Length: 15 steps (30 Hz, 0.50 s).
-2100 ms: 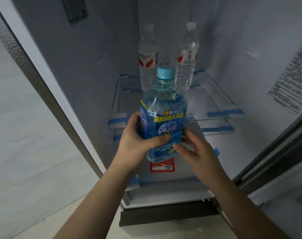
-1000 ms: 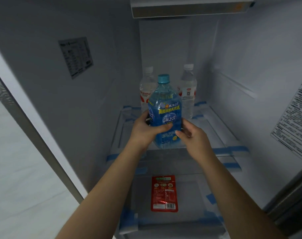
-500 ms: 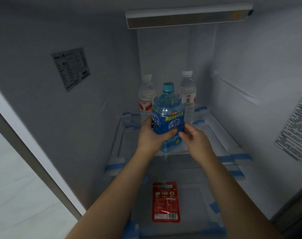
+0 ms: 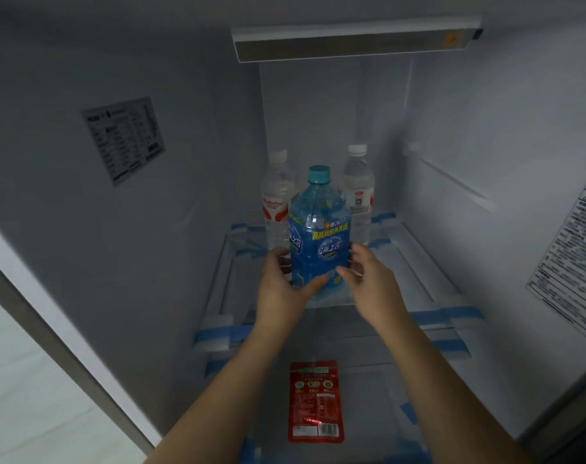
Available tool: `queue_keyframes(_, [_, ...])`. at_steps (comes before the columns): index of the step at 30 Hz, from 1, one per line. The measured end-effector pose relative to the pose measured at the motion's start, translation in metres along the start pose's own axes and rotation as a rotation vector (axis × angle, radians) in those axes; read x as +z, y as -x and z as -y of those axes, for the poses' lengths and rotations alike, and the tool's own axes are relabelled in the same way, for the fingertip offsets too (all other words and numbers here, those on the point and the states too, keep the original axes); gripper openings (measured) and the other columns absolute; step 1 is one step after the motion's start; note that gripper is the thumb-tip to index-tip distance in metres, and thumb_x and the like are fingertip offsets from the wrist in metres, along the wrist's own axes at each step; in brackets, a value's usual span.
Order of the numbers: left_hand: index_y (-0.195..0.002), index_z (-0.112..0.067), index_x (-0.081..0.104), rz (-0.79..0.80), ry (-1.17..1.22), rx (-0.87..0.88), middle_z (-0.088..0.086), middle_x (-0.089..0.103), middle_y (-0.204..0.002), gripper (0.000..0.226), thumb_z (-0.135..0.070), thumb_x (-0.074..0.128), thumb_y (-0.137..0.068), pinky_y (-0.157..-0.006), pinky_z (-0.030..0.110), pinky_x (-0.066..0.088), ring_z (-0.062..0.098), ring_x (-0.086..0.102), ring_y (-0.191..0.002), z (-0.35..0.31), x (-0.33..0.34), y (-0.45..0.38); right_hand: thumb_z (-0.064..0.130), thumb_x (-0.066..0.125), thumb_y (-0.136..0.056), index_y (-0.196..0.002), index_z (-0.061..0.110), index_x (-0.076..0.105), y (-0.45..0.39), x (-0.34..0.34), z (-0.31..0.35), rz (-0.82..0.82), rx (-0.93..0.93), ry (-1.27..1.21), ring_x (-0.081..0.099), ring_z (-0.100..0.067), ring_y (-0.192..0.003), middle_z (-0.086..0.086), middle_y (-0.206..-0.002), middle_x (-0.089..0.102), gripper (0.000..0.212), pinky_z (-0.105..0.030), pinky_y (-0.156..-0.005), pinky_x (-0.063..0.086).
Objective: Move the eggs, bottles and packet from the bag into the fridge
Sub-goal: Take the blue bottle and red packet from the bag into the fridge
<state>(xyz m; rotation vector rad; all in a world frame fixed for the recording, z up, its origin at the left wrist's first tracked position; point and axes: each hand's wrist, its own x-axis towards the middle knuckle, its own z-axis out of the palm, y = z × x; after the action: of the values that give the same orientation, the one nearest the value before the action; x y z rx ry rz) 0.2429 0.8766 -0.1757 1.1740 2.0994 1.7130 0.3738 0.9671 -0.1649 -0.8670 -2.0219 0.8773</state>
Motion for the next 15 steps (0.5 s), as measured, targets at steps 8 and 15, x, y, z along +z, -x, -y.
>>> queue_keyframes(8, [-0.106,-0.022,0.047,0.012,-0.059,0.001,-0.005,0.057,-0.109,0.05,-0.033,0.083,-0.075,-0.078,0.021,0.045,0.009,0.056,-0.106,0.0,0.003,-0.005,0.017,0.052,-0.098,-0.138,0.025,0.042,0.002,0.011,0.005,-0.025,-0.01,0.053,0.056,-0.012,-0.116,0.001,-0.129,0.06,0.042,-0.023,-0.088,0.041])
queue_keyframes(15, [-0.112,-0.016,0.051,0.044,-0.205,0.048,-0.004,0.056,-0.112,0.042,-0.034,0.076,-0.083,-0.079,0.018,0.039,0.007,0.05,-0.102,0.0,-0.003,0.003,0.031,0.053,-0.097,-0.146,0.023,0.033,0.017,0.003,0.001,0.017,0.06,0.164,0.048,-0.017,-0.127,-0.001,-0.143,0.047,0.053,-0.03,-0.098,0.04])
